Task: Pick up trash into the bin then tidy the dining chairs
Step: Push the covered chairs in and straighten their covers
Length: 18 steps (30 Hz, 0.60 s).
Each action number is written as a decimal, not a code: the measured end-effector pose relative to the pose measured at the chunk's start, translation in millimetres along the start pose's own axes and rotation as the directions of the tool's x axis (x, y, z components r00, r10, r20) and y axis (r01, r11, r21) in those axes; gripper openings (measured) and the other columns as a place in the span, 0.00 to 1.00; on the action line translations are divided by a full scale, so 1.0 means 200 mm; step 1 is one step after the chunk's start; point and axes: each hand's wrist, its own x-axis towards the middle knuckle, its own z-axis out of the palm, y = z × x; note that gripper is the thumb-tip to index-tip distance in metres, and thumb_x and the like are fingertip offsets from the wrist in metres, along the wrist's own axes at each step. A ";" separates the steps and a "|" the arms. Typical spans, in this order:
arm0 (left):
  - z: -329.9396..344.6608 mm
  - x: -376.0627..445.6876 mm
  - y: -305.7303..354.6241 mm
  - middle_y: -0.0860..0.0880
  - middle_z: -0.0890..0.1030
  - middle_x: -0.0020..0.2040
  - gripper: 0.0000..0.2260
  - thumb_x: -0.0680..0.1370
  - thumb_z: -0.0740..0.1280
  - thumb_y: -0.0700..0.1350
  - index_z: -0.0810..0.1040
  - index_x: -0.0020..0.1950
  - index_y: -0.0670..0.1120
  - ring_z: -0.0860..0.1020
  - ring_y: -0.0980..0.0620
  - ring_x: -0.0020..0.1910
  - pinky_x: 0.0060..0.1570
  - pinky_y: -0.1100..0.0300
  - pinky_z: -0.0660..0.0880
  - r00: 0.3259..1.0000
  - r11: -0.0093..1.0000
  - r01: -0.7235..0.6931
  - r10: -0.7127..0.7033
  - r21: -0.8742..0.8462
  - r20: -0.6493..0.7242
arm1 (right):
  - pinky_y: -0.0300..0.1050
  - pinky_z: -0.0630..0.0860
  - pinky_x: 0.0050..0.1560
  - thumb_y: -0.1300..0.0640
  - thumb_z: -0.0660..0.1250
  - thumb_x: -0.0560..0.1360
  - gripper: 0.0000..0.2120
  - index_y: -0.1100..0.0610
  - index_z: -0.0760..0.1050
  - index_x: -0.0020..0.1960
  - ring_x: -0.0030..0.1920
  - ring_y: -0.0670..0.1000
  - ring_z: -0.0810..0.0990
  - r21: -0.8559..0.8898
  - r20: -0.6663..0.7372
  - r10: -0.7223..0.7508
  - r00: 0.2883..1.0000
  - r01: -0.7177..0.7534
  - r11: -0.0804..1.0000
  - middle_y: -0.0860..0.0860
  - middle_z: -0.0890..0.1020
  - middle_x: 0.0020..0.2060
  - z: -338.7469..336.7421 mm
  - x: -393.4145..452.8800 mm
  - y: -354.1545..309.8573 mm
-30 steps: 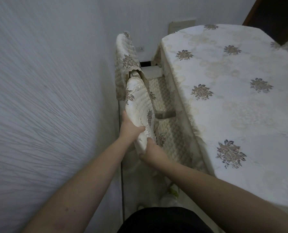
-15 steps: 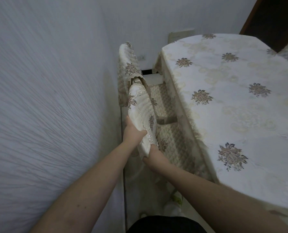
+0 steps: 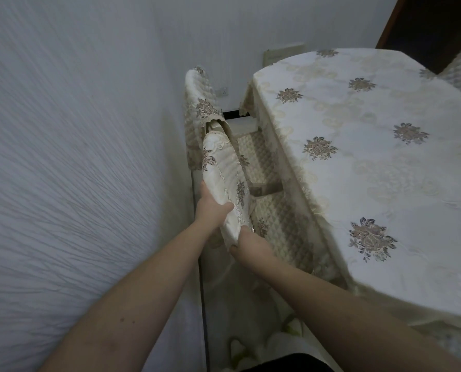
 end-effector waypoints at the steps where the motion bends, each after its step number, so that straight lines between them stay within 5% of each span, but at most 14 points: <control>1: 0.00 0.01 0.00 0.43 0.72 0.66 0.44 0.70 0.73 0.44 0.47 0.77 0.47 0.72 0.43 0.63 0.57 0.56 0.70 1.000 1.000 -0.006 0.006 0.004 -0.003 | 0.50 0.71 0.48 0.49 0.61 0.76 0.19 0.59 0.64 0.61 0.57 0.62 0.77 0.011 0.004 0.007 1.000 -0.007 1.000 0.58 0.77 0.57 -0.01 0.00 0.00; 12: -0.03 0.00 0.06 0.39 0.69 0.68 0.47 0.72 0.72 0.47 0.40 0.77 0.47 0.72 0.40 0.62 0.58 0.51 0.72 0.996 0.983 0.081 -0.087 0.166 0.030 | 0.48 0.74 0.55 0.42 0.63 0.74 0.29 0.57 0.63 0.69 0.57 0.58 0.77 0.231 0.042 -0.086 0.995 0.074 0.970 0.56 0.77 0.60 -0.09 -0.07 0.07; 18: -0.01 -0.18 0.11 0.37 0.66 0.71 0.44 0.77 0.65 0.52 0.34 0.77 0.45 0.71 0.38 0.65 0.58 0.53 0.69 0.999 0.946 0.034 -0.040 0.323 0.011 | 0.51 0.72 0.61 0.38 0.58 0.76 0.32 0.53 0.58 0.74 0.65 0.56 0.73 0.138 -0.024 -0.194 0.981 0.196 0.971 0.53 0.72 0.67 -0.20 -0.34 0.39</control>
